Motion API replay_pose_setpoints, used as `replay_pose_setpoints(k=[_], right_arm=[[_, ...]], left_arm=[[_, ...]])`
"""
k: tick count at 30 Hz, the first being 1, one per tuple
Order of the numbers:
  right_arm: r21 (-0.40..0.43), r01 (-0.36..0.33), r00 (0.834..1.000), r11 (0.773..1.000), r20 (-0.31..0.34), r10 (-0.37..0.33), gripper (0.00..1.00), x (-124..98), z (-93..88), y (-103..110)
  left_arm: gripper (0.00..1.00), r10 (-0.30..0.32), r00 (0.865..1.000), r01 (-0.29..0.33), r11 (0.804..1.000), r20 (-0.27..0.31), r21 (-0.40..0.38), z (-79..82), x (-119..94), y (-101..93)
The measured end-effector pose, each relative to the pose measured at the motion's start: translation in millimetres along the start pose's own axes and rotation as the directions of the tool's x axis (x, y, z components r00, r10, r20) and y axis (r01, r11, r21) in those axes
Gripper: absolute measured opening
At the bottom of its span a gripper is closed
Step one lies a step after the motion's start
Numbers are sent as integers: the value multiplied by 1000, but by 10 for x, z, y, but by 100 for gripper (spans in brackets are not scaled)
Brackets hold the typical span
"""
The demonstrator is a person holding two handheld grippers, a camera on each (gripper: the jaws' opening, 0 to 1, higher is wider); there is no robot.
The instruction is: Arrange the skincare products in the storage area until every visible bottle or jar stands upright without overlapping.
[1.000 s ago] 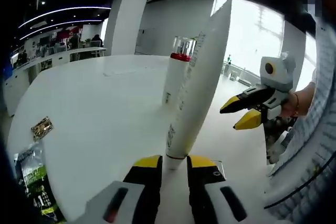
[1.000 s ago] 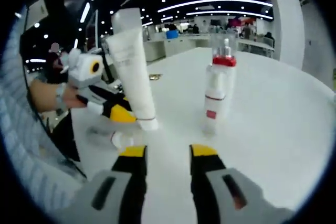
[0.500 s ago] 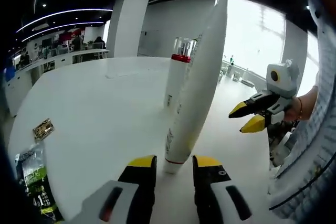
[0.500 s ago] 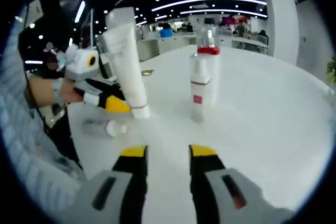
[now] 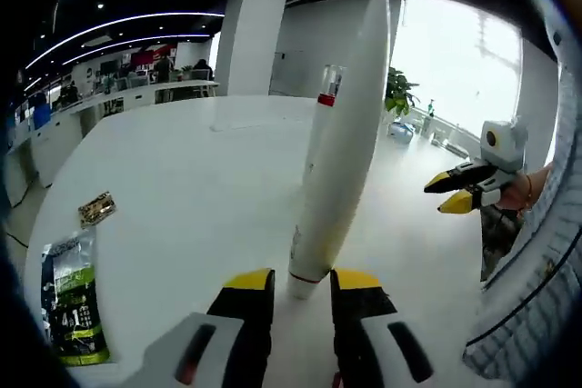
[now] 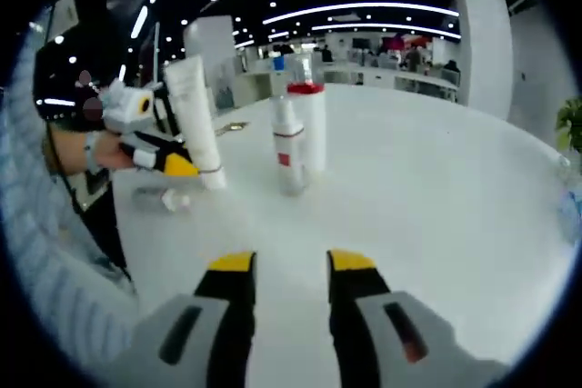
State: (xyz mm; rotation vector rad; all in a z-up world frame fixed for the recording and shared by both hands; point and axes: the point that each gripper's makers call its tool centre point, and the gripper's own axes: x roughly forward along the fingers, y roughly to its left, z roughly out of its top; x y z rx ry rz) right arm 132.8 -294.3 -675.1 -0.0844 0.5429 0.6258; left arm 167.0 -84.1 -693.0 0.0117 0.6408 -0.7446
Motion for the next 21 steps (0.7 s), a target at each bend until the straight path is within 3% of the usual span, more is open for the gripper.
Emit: replay_pose_setpoints(k=[4, 8, 16, 21], right_arm=[[10, 12, 1000, 1000, 11, -12, 29, -52, -7, -116], [-17, -16, 1000, 1000, 16, 16, 29, -51, 3, -82], [-32, -57, 998, 998, 25, 58, 29, 83, 84, -42], [-49, -63, 998, 997, -1, 63, 28, 172, 56, -32]], left_arm=[[22, 36, 999, -36, 999, -9, 20, -21, 15, -16], [22, 78, 997, -78, 997, 8, -12, -31, 23, 6], [21, 120, 993, -120, 993, -6, 0, -60, 47, 62], [19, 162, 987, -161, 987, -13, 22, -58, 37, 137]])
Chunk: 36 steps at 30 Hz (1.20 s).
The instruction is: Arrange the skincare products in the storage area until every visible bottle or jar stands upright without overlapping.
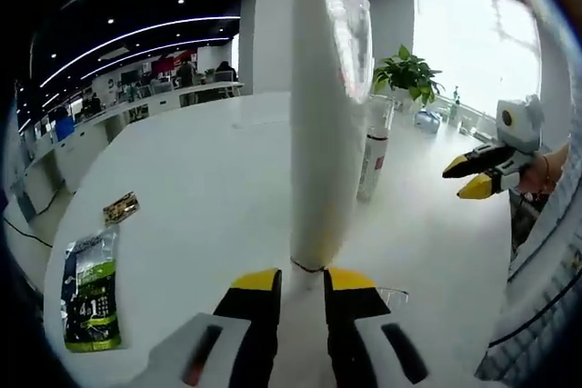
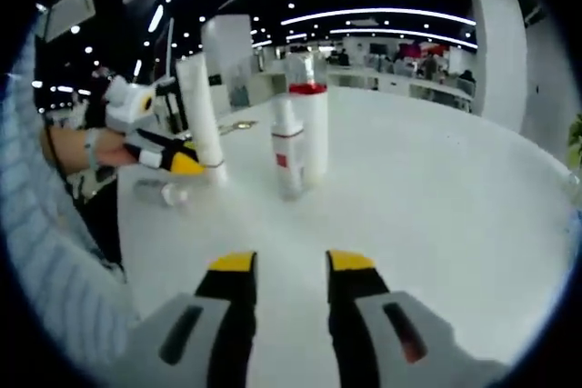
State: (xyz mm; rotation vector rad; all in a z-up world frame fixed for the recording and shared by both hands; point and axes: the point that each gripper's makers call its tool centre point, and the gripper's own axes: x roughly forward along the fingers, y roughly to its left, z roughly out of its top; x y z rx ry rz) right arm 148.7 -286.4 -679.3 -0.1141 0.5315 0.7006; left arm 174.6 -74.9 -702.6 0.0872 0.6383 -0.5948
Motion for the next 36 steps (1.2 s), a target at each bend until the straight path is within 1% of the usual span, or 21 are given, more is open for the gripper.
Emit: replay_pose_setpoints(k=[3, 6, 8, 10, 14, 15, 20, 26, 32, 36], right_arm=[[18, -14, 1000, 1000, 16, 14, 28, 14, 23, 43], [-1, -21, 1000, 1000, -11, 21, 28, 52, -37, 57], [10, -13, 1000, 1000, -6, 13, 28, 43, -37, 22], [26, -5, 1000, 1000, -1, 5, 28, 36, -38, -9], [24, 8, 1000, 1000, -15, -7, 27, 29, -71, -38], [25, 13, 1000, 1000, -17, -12, 27, 23, -75, -52], [59, 21, 1000, 998, 5, -21, 27, -9, -42, -88], [74, 39, 999, 996, 7, -40, 27, -6, -54, -147], [80, 40, 999, 996, -9, -39, 27, 9, -84, -142], [82, 31, 999, 996, -14, -30, 27, 12, -88, -124]], left_arm=[[19, 11, 1000, -11, 1000, -12, -14, -6, 27, 72], [18, 17, 1000, -17, 1000, -9, -18, 24, 47, 84], [18, -8, 1000, 7, 999, -5, -37, 49, 70, 33], [18, -16, 1000, 16, 999, -8, -42, 55, 92, 6], [18, -17, 1000, 16, 999, -13, -49, 72, 150, -25], [18, -17, 1000, 16, 998, -11, -66, 88, 176, -28], [18, -23, 999, 22, 998, -25, -54, 107, 269, -28], [18, -30, 999, 29, 998, -24, -53, 169, 347, -3], [18, -34, 999, 33, 998, -21, -51, 219, 418, 10], [18, -38, 999, 37, 998, -19, -42, 285, 500, 5]])
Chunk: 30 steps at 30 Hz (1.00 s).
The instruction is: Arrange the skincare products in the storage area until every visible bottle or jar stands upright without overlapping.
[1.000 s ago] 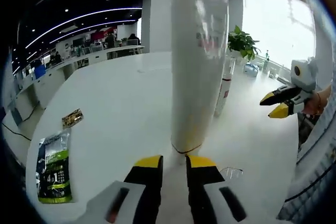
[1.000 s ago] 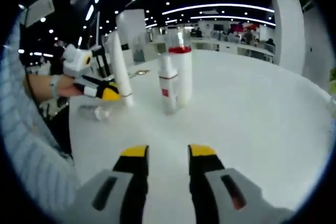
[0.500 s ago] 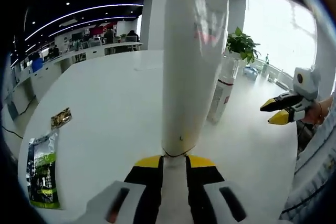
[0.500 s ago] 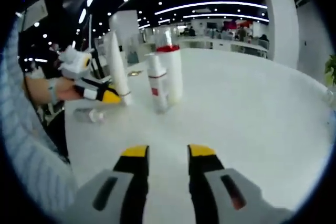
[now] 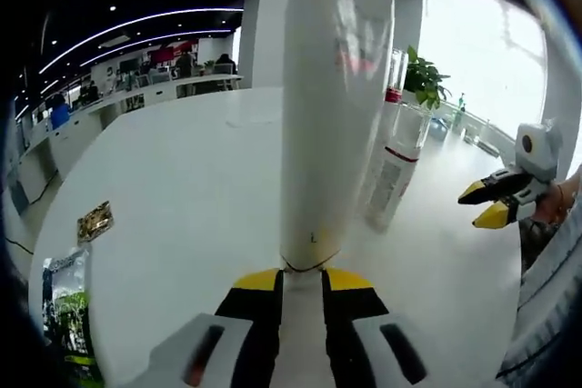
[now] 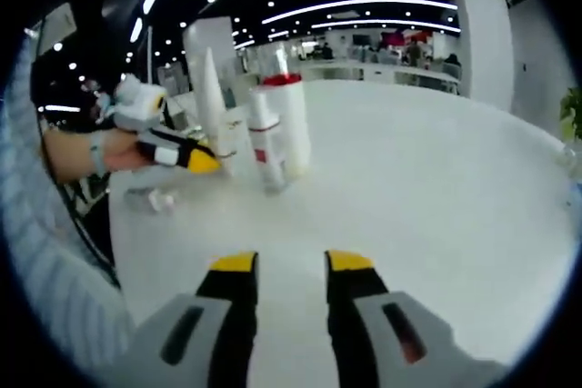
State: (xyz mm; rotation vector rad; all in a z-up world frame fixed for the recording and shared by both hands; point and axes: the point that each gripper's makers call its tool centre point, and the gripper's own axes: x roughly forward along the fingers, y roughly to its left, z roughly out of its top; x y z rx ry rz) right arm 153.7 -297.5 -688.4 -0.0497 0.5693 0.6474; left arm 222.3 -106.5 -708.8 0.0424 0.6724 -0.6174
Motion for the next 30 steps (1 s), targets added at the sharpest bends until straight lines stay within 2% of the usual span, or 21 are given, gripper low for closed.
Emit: replay_pose_setpoints(k=[7, 15, 24, 30], right_arm=[[18, -10, 1000, 1000, 0, 10, 27, 33, 7, 28], [20, -4, 1000, 1000, -6, 4, 27, 28, -9, 36], [23, 9, 1000, 1000, 4, -9, 27, 8, 17, 30], [39, 21, 1000, 999, -4, -21, 27, -8, -50, 40]], left_arm=[[18, 0, 1000, 1, 999, -11, 49, 139, 182, -37], [18, -26, 1000, 26, 998, -6, 63, 254, 313, -84], [18, -32, 999, 33, 997, -9, 75, 292, 367, -97], [18, -42, 999, 42, 996, -6, 74, 325, 410, -119]])
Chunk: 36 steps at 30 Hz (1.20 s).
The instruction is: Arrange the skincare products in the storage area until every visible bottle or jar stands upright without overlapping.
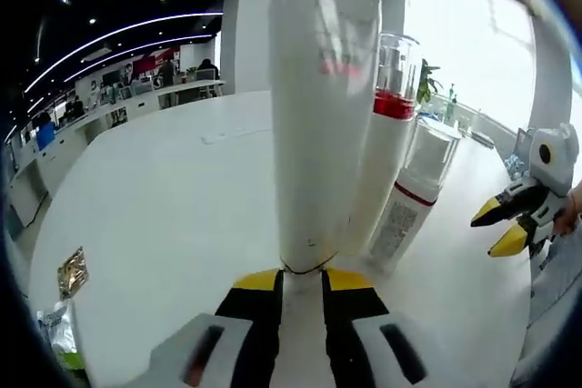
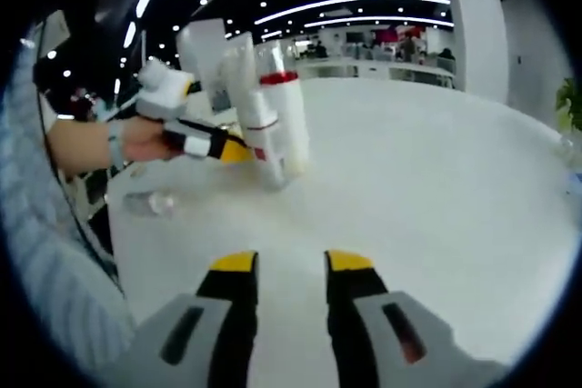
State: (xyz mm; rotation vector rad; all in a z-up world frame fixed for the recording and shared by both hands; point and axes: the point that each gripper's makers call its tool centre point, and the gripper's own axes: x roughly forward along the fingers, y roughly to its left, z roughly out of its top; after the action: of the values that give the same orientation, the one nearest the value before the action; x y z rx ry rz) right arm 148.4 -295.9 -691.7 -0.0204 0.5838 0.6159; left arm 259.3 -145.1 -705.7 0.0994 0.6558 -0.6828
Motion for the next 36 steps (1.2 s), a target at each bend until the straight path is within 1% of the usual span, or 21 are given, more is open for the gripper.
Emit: replay_pose_setpoints(k=[4, 8, 11, 14, 17, 22, 25, 27, 30, 34, 36], right_arm=[[-6, -3, 1000, 1000, -16, 3, 27, 2, -50, 34], [-7, -11, 1000, 1000, -13, 11, 27, 6, -37, 68], [-18, -19, 1000, 1000, -16, 18, 27, 24, -25, 94], [-22, -26, 1000, 999, -13, 26, 27, 39, -3, 119], [-27, -37, 999, 999, -13, 37, 27, 56, 9, 154], [-40, -59, 998, 997, -22, 59, 27, 94, -9, 199], [-46, -75, 997, 996, -24, 74, 27, 122, 9, 234], [-53, -86, 996, 995, -20, 85, 27, 135, 35, 261], [-70, -103, 995, 992, -16, 102, 27, 158, 87, 298], [-82, -118, 993, 990, -9, 118, 27, 175, 128, 320], [-90, -125, 992, 988, -12, 124, 27, 185, 133, 332]], left_arm=[[18, 2, 1000, -3, 1000, 4, 10, 12, 19, -11], [18, -4, 1000, 4, 1000, 15, -7, 24, 41, -29], [18, 2, 1000, -1, 1000, 23, -13, 21, 14, -11], [19, 26, 998, -23, 999, 60, -46, 39, -103, 64], [20, 55, 994, -46, 994, 99, -94, 43, -279, 173], [20, 99, 985, -81, 989, 144, -121, 49, -566, 255], [22, 116, 977, -92, 986, 177, -138, 67, -765, 279], [23, 118, 975, -91, 985, 189, -145, 75, -834, 274], [24, 125, 969, -95, 984, 212, -148, 74, -1010, 245], [26, 123, 969, -97, 987, 213, -130, -5, -1171, 193], [28, 125, 970, -98, 986, 207, -133, -54, -1203, 182]])
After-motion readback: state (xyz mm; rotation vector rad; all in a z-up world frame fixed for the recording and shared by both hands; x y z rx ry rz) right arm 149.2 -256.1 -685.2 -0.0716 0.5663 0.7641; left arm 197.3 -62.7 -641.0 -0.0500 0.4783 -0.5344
